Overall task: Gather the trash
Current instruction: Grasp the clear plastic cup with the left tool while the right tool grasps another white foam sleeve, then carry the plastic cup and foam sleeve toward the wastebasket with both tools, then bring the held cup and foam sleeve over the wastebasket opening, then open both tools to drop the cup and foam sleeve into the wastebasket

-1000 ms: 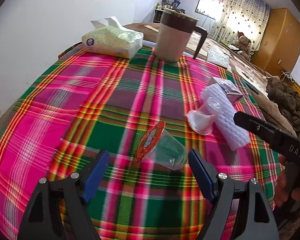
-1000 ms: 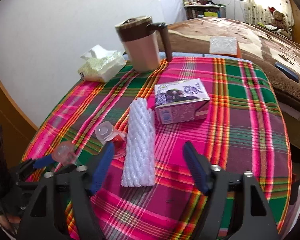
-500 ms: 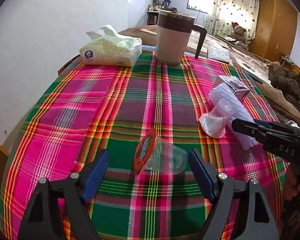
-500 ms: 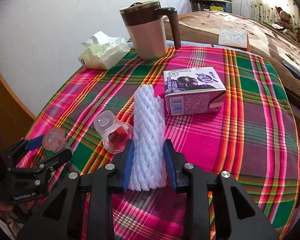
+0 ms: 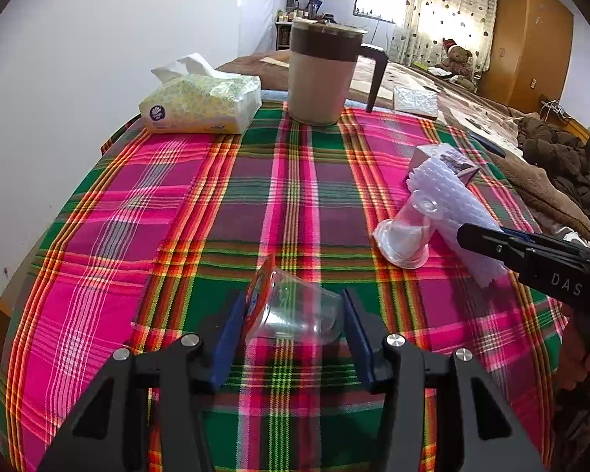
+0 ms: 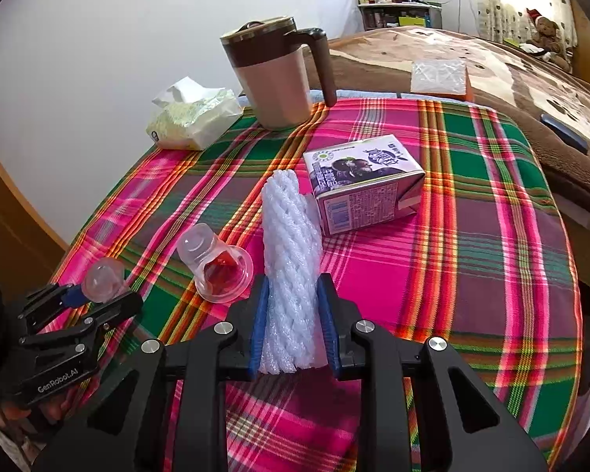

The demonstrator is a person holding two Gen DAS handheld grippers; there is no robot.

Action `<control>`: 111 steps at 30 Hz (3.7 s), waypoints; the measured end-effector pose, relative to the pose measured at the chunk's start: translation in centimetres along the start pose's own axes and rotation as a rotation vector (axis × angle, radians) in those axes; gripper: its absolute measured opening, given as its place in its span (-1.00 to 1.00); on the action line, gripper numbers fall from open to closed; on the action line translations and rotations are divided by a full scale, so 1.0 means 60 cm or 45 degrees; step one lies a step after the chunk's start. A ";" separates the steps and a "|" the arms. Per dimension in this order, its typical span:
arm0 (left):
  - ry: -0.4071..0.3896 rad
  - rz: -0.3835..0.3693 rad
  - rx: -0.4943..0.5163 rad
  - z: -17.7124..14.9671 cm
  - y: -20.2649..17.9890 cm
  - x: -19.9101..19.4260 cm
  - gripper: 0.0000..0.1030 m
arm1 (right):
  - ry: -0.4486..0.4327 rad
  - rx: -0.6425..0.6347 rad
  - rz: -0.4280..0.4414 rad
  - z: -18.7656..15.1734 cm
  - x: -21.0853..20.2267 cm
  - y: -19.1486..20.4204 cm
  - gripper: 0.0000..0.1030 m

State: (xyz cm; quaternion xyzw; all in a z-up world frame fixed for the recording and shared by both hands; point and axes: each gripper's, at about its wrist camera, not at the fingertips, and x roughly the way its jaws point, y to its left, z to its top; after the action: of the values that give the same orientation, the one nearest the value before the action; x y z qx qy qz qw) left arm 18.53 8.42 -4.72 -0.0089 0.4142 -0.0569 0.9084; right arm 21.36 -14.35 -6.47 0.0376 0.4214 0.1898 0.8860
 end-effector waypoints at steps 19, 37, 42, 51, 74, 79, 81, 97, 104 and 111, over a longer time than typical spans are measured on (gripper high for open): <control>-0.107 -0.060 0.047 0.013 -0.051 -0.067 -0.01 | -0.116 0.026 0.017 -0.017 -0.076 -0.009 -0.51; -0.217 -0.158 0.158 0.020 -0.144 -0.138 -0.01 | -0.280 0.073 -0.062 -0.045 -0.184 -0.047 -0.51; -0.244 -0.198 0.202 0.023 -0.178 -0.151 -0.01 | -0.317 0.113 -0.110 -0.059 -0.214 -0.069 -0.51; -0.270 -0.309 0.299 0.032 -0.263 -0.158 -0.01 | -0.402 0.185 -0.235 -0.088 -0.281 -0.119 -0.51; -0.248 -0.561 0.530 0.040 -0.483 -0.139 -0.01 | -0.431 0.457 -0.600 -0.155 -0.367 -0.263 -0.51; -0.218 -0.600 0.562 0.040 -0.526 -0.124 -0.01 | -0.408 0.519 -0.667 -0.168 -0.369 -0.295 -0.51; -0.202 -0.616 0.587 0.036 -0.544 -0.119 0.00 | -0.398 0.539 -0.683 -0.170 -0.368 -0.307 -0.51; -0.101 -0.665 0.637 0.017 -0.630 -0.080 0.02 | -0.246 0.594 -0.766 -0.195 -0.347 -0.363 -0.50; -0.092 -0.657 0.603 0.022 -0.623 -0.074 0.44 | -0.232 0.604 -0.775 -0.192 -0.344 -0.366 -0.43; -0.098 -0.646 0.572 0.027 -0.603 -0.074 0.54 | -0.254 0.600 -0.747 -0.191 -0.345 -0.360 0.15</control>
State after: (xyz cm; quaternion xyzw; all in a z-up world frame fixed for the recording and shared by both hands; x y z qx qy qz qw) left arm 13.39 -27.09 2.01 0.0863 0.3415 -0.3706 0.8594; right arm 7.39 -43.02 -3.54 0.1364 0.3580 -0.1784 0.9063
